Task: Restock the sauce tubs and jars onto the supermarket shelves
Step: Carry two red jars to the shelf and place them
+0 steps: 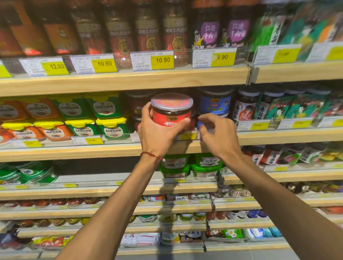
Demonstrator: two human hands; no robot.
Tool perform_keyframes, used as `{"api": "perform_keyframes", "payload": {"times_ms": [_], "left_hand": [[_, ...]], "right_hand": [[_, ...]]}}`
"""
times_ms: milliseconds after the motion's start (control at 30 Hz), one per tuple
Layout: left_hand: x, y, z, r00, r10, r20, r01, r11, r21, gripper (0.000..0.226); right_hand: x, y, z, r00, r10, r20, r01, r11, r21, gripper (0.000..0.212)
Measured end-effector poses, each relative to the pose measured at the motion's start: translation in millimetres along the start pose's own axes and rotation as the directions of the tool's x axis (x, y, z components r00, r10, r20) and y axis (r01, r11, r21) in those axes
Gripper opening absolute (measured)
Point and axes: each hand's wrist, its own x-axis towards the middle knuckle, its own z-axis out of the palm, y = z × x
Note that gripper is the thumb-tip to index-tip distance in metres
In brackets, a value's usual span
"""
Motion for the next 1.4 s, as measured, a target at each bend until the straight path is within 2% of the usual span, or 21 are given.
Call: {"api": "perform_keyframes", "payload": {"times_ms": [133, 233, 433, 667, 867, 1067, 1167, 1400], "left_hand": [[6, 6, 20, 0.999, -0.030, -0.028, 0.028, 0.996, -0.086, 0.103], [9, 14, 32, 0.999, -0.032, -0.021, 0.029, 0.994, -0.103, 0.089], [17, 14, 49, 0.996, -0.087, -0.025, 0.087, 0.996, -0.007, 0.092], [8, 6, 58, 0.998, -0.069, -0.003, 0.069, 0.994, 0.081, 0.092], [12, 6, 62, 0.996, -0.088, -0.011, 0.088, 0.991, 0.097, 0.117], [10, 2, 73, 0.987, -0.089, -0.131, 0.109, 0.982, 0.153, 0.110], [16, 1, 76, 0.980, -0.104, -0.172, 0.130, 0.980, 0.147, 0.096], [16, 2, 87, 0.970, -0.143, -0.194, 0.171, 0.976, 0.135, 0.106]], "right_hand": [[6, 17, -9, 0.999, -0.051, 0.004, 0.051, 0.998, 0.044, 0.031], [8, 26, -12, 0.995, -0.097, 0.010, 0.096, 0.994, 0.055, 0.031], [9, 42, -12, 0.965, -0.260, 0.024, 0.261, 0.963, -0.071, 0.029], [8, 47, -11, 0.944, -0.328, 0.032, 0.329, 0.933, -0.149, 0.028], [6, 51, -10, 0.940, -0.339, 0.027, 0.339, 0.929, -0.148, 0.022], [7, 55, -11, 0.955, -0.292, 0.045, 0.295, 0.949, -0.115, 0.024], [7, 56, -12, 0.958, -0.279, 0.062, 0.285, 0.950, -0.130, 0.026], [4, 55, -15, 0.956, -0.286, 0.066, 0.293, 0.947, -0.131, 0.025]]}}
